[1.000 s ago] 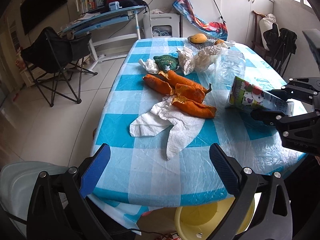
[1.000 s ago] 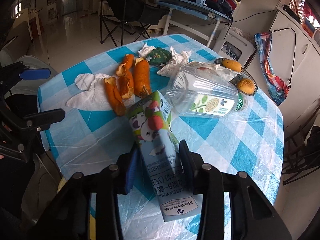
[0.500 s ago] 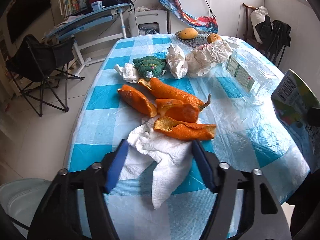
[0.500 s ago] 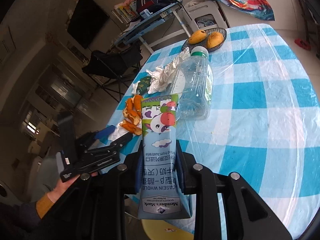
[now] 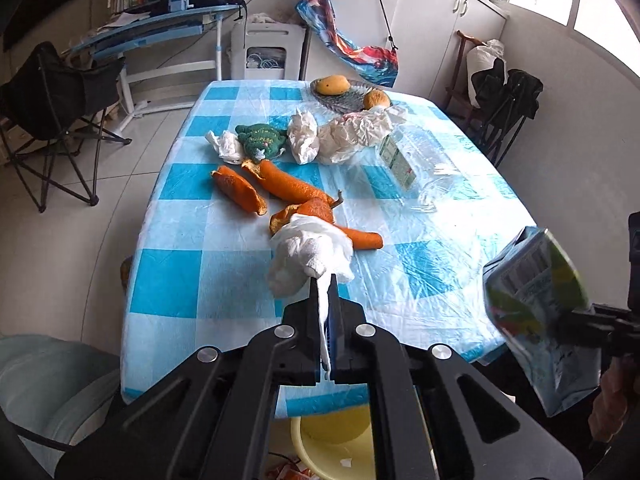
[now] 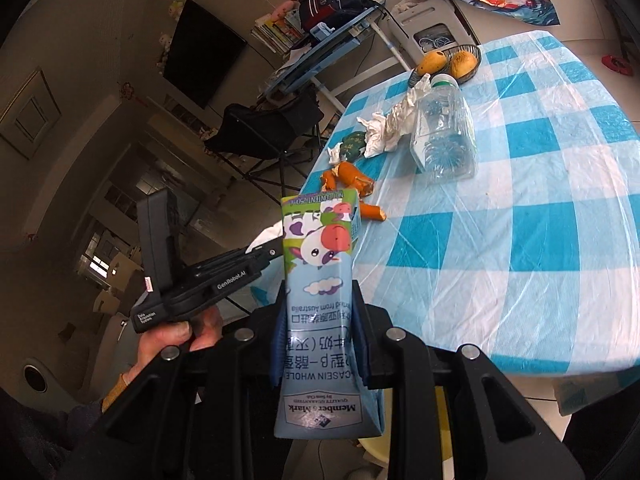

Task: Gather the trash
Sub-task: 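Carry carton and tissue over the yellow basin and open both tools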

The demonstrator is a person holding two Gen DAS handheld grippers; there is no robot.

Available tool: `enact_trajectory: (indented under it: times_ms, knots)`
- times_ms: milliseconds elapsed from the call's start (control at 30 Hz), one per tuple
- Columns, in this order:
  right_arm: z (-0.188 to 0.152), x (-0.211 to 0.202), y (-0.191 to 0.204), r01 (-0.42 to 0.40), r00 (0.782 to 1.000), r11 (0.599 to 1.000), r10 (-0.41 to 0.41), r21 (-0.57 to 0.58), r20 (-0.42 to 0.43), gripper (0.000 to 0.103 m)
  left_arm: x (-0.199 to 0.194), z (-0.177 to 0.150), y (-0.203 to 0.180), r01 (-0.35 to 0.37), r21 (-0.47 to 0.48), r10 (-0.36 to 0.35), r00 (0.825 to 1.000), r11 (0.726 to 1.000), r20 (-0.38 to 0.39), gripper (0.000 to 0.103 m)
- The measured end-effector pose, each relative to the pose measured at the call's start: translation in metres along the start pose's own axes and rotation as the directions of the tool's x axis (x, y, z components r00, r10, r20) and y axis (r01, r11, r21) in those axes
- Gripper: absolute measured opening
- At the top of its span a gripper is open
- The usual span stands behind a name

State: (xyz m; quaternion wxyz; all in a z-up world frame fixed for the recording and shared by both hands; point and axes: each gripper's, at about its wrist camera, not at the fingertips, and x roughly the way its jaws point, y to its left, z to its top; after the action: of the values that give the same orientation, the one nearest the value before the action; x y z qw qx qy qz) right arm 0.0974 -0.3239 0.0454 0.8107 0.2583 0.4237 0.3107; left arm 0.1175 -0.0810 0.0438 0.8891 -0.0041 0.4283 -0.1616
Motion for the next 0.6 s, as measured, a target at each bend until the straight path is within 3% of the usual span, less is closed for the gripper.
enact_trajectory:
  times_ms: [267,600]
  knots:
    - [-0.05,0.008,0.008,0.073,0.994,0.997,-0.073,-0.002,-0.08,0.028,-0.048,-0.028,-0.023,0.0,0.034,-0.002,0.999,0.999,0.047,0.003]
    - [-0.087,0.042,0.007,0.196,0.968,0.98,-0.201,-0.044,-0.151,0.03,-0.072,-0.072,-0.043,-0.029,0.078,0.026,0.999,0.997,0.036,0.003]
